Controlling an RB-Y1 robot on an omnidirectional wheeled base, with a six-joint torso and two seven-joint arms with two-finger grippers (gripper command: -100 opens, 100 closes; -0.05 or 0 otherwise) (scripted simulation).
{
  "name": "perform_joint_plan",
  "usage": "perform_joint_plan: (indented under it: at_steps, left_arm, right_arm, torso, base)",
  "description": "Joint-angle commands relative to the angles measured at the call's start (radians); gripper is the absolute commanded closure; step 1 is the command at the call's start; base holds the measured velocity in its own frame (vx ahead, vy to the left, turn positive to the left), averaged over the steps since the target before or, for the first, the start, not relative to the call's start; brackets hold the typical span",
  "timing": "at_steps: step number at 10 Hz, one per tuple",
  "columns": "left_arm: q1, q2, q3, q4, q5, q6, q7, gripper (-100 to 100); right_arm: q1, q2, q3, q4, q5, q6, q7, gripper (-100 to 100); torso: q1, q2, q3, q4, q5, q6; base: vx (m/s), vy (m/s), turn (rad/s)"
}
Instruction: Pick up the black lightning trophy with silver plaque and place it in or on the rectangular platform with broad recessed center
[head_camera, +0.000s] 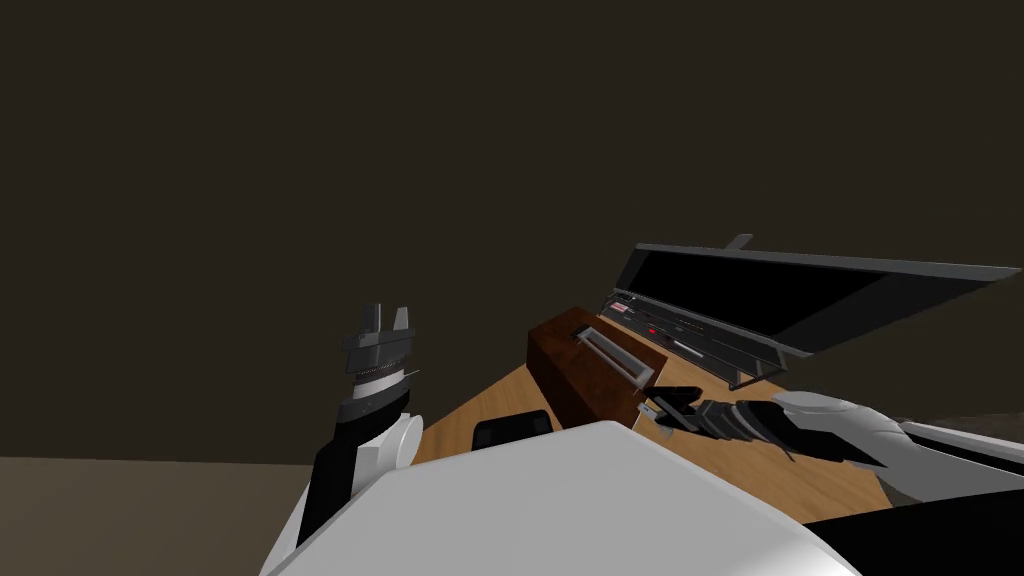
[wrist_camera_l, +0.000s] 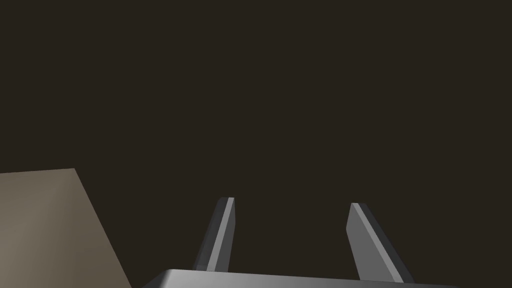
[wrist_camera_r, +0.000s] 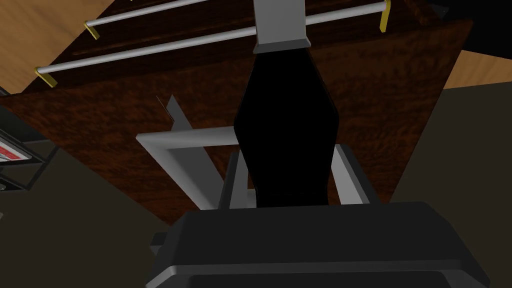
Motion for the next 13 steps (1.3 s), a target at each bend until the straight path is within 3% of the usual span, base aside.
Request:
perform_joint_plan:
  at_steps: [1, 2, 3, 4, 7, 13]
  left_arm:
    - [0.000, 0.000, 0.000, 0.000, 0.000, 0.000, 0.000, 0]
    - [0.000, 0.000, 0.000, 0.000, 0.000, 0.000, 0.000, 0]
    - [0.000, 0.000, 0.000, 0.000, 0.000, 0.000, 0.000, 0]
    - [0.000, 0.000, 0.000, 0.000, 0.000, 0.000, 0.000, 0]
    - [0.000, 0.000, 0.000, 0.000, 0.000, 0.000, 0.000, 0]
    - [0.000, 0.000, 0.000, 0.000, 0.000, 0.000, 0.000, 0]
  right_arm:
    - [-0.005, -0.034, -0.009, 0.006, 0.000, -0.008, -0.010, 100]
    - [-0.021, -0.067, -0.017, 0.008, 0.004, -0.012, -0.023, 100]
    - [-0.021, -0.067, -0.017, -0.012, 0.004, -0.012, -0.023, 100]
    - [-0.039, -0.102, -0.025, 0.010, 0.008, -0.017, -0.037, 100]
    - [-0.070, -0.153, -0.038, 0.010, 0.013, -0.023, -0.057, 100]
    - [-0.118, -0.238, -0.051, 0.002, 0.017, -0.046, -0.091, 100]
  torso:
    - [0.000, 0.000, 0.000, 0.000, 0.000, 0.000]
    - [0.001, 0.001, 0.001, 0.000, 0.001, 0.001]
    - [0.002, 0.002, 0.002, 0.001, 0.003, 0.001]
    - [0.003, 0.001, 0.001, 0.001, 0.002, 0.000]
    - [0.006, -0.001, 0.000, 0.001, 0.005, 0.000]
    - [0.009, -0.008, -0.004, 0.000, 0.007, -0.003]
  base:
    - [-0.117, 0.027, -0.191]
    - [-0.120, 0.013, -0.262]
    - [-0.100, 0.012, -0.094]
    - [-0.084, 0.018, -0.157]
    - [-0.072, 0.024, -0.158]
    - [-0.007, 0.010, -0.074]
